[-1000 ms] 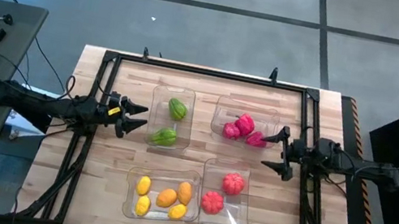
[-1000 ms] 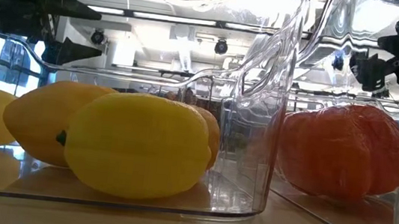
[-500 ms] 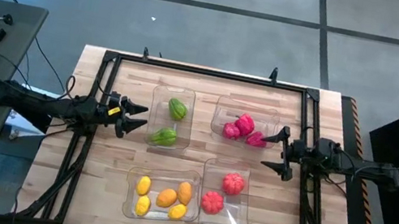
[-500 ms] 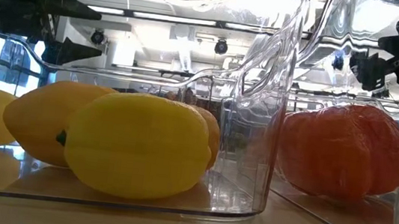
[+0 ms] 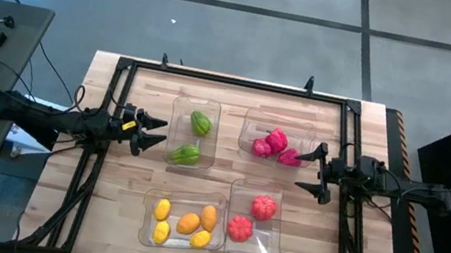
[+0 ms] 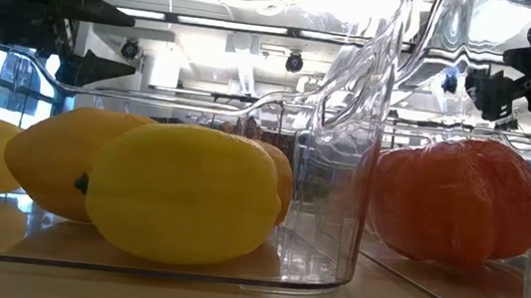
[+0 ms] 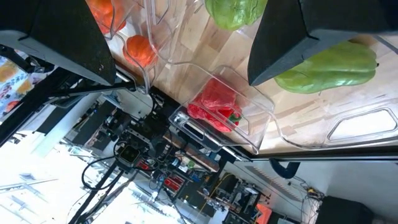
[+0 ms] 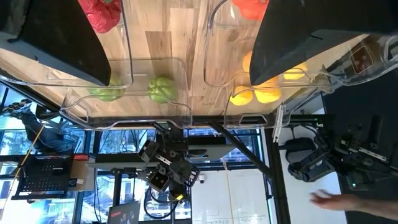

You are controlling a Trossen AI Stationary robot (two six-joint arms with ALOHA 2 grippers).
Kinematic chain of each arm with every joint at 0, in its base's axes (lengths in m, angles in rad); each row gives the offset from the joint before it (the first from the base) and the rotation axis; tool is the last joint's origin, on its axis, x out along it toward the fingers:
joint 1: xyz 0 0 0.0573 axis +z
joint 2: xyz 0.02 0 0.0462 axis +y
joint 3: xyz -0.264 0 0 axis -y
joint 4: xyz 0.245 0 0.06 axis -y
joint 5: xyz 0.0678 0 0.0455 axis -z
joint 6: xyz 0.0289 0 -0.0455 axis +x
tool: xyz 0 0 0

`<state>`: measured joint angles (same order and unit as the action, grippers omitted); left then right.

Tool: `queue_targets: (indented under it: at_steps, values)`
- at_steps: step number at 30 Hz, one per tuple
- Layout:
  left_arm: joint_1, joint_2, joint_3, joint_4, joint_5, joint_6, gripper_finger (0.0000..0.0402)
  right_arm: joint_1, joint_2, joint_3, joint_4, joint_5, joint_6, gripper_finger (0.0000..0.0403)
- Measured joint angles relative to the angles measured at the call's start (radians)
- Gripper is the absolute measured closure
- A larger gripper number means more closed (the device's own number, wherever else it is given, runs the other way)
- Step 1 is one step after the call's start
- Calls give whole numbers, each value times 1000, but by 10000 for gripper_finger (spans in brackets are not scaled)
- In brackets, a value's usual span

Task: Sort produce into baskets
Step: Return to Home Position

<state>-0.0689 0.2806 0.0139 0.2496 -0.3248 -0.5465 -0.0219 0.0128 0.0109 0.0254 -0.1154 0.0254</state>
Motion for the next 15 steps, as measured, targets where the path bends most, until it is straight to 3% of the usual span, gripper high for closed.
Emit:
queue_targets:
  at_steps: [9, 15]
  values:
    - [0, -1, 0, -1, 0, 0, 50, 0, 0, 0, 0, 0, 0, 27]
    - [7, -150, 1, -86, 6, 9, 50, 0, 0, 0, 0, 0, 0, 27]
